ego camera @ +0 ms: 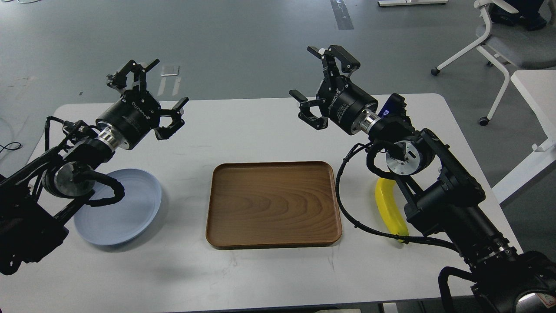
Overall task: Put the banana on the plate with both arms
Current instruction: 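Move the left gripper down and outward toward the light blue plate's rim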
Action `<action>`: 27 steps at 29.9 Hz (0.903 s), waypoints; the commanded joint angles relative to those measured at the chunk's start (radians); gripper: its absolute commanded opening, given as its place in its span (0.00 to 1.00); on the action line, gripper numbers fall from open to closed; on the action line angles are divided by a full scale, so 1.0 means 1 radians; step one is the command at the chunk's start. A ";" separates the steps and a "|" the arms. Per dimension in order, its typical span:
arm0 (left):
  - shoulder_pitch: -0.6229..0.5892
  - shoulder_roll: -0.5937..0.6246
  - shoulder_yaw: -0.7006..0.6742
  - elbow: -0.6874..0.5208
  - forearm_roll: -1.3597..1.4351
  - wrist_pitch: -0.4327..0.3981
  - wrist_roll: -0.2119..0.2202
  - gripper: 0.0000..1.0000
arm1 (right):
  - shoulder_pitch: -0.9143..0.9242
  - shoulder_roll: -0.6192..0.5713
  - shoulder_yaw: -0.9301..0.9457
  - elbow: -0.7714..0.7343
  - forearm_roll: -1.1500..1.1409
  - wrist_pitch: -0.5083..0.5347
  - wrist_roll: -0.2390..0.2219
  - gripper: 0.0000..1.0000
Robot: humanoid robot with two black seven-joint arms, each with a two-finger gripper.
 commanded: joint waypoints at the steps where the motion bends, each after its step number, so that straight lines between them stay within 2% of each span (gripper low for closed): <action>1: -0.001 0.011 0.001 0.000 0.008 -0.006 -0.003 0.98 | 0.002 0.000 -0.001 -0.012 -0.003 -0.001 0.000 1.00; 7: -0.003 0.014 0.002 0.003 0.012 0.021 -0.005 0.98 | 0.000 0.000 -0.006 -0.012 -0.009 -0.004 0.000 1.00; 12: -0.003 0.018 0.008 0.006 0.011 0.017 0.011 0.98 | 0.020 0.000 -0.017 -0.041 -0.015 -0.056 -0.009 1.00; 14: -0.009 0.014 0.019 0.008 0.012 0.023 0.023 0.98 | 0.032 0.000 -0.015 -0.067 -0.015 -0.067 -0.014 1.00; 16: -0.014 0.008 0.019 0.031 0.014 0.052 0.057 0.98 | 0.049 0.000 -0.017 -0.093 -0.020 -0.079 -0.015 1.00; 19: -0.015 -0.005 0.019 0.055 0.014 0.080 0.069 0.98 | 0.052 0.000 -0.017 -0.108 -0.055 -0.097 -0.017 1.00; 27: -0.020 -0.040 0.033 0.057 0.022 0.087 0.068 0.98 | 0.068 0.000 -0.017 -0.139 -0.096 -0.116 -0.015 1.00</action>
